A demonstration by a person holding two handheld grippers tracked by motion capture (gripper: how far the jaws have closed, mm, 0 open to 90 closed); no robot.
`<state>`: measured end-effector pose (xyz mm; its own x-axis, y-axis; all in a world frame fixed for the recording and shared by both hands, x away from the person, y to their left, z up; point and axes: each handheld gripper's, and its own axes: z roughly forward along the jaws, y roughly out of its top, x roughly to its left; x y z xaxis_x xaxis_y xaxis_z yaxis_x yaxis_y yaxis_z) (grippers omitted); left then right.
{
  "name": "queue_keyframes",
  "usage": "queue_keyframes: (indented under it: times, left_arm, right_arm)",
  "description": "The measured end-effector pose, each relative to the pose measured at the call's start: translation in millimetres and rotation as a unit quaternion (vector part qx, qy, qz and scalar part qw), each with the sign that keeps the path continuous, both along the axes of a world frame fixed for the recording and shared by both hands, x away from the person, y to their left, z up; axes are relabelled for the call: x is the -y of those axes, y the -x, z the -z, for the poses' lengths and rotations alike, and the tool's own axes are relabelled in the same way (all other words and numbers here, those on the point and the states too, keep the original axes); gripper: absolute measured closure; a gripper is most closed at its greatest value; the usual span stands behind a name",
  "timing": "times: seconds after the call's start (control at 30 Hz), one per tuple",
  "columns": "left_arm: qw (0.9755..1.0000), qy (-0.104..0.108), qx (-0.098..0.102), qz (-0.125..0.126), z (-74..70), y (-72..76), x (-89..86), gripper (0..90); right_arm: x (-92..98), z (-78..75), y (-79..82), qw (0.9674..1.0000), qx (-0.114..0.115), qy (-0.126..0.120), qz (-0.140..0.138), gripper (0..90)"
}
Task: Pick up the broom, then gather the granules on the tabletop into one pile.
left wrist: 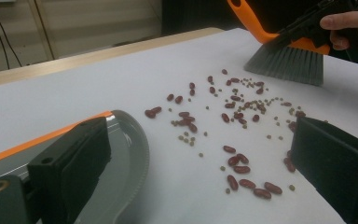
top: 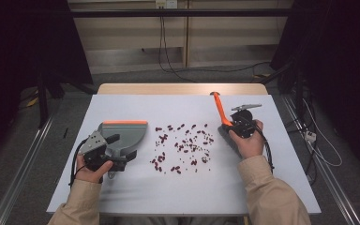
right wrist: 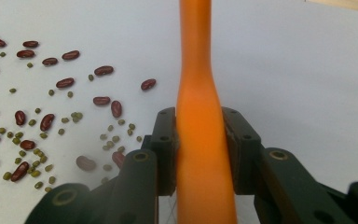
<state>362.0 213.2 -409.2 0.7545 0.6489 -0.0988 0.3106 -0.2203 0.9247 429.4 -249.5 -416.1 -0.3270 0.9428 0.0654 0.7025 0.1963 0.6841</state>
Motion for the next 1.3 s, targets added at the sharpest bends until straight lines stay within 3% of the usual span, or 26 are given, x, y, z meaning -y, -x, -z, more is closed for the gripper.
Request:
queue_keyframes:
  times: [0.23,0.3,0.47,0.6,0.77,0.97,1.3]
  left_arm:
    - [1.0000,0.000,-0.005,0.001,3.3,-1.3,-0.2,5.1]
    - [1.0000,0.002,-0.006,-0.001,3.1,-1.4,-1.0,5.1]
    - [1.0000,0.004,-0.006,-0.001,3.5,-2.5,-1.9,5.1]
    - [1.0000,0.002,-0.007,-0.004,3.9,-3.1,-4.0,5.1]
    - [0.9999,0.005,-0.008,-0.006,4.5,-2.7,-5.7,5.1]
    - [0.9999,0.009,-0.008,-0.007,4.1,-2.9,-6.9,5.2]
    - [0.9999,0.011,-0.007,-0.007,3.7,-2.6,-6.1,5.2]
  right_arm:
    - [-0.2,-0.9,4.5,0.9999,0.005,0.010,-0.011,54.4]
    - [1.9,-4.2,8.5,0.9998,0.014,0.006,-0.009,54.3]
    - [6.6,-8.9,22.8,0.9998,0.009,0.013,-0.008,54.3]
    - [9.8,-8.0,30.3,0.9998,0.004,0.019,-0.006,57.2]
    - [9.1,-3.7,32.1,0.9997,-0.009,0.021,-0.008,70.3]
    - [9.8,-2.6,30.7,0.9994,-0.008,0.028,-0.015,71.1]
    - [13.0,-2.7,30.6,0.9998,-0.013,0.011,-0.010,71.4]
